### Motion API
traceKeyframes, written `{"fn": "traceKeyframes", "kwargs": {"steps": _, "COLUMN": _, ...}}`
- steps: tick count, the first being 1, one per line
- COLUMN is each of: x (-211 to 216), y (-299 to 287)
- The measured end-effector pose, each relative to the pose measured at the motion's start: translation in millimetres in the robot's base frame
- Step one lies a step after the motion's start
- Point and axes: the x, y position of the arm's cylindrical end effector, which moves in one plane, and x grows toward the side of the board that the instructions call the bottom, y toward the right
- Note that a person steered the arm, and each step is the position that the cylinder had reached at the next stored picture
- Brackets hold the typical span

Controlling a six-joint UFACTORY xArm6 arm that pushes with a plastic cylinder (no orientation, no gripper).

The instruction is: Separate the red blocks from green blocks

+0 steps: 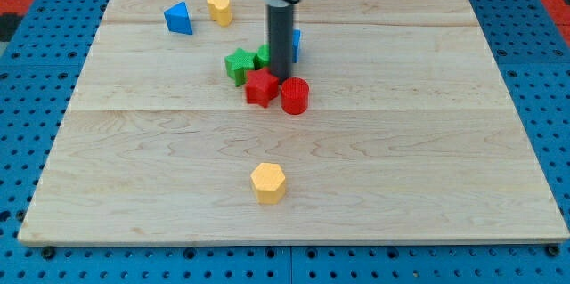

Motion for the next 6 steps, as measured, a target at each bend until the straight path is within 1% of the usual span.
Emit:
{"fn": "traceKeyframes", "kwargs": {"steps": 1, "x": -14, "y": -38}}
{"fn": "traceKeyframes", "kwargs": {"steps": 2, "x": -16, "y": -13}}
{"fn": "traceKeyframes", "kwargs": {"steps": 3, "x": -15, "y": 46}}
{"fn": "traceKeyframes", "kwargs": {"steps": 4, "x": 17, "y": 87}}
{"fn": "traceKeyframes", "kwargs": {"steps": 5, "x": 44, "y": 41}}
{"fn": "traceKeyframes", "kwargs": {"steps": 6, "x": 27, "y": -71}}
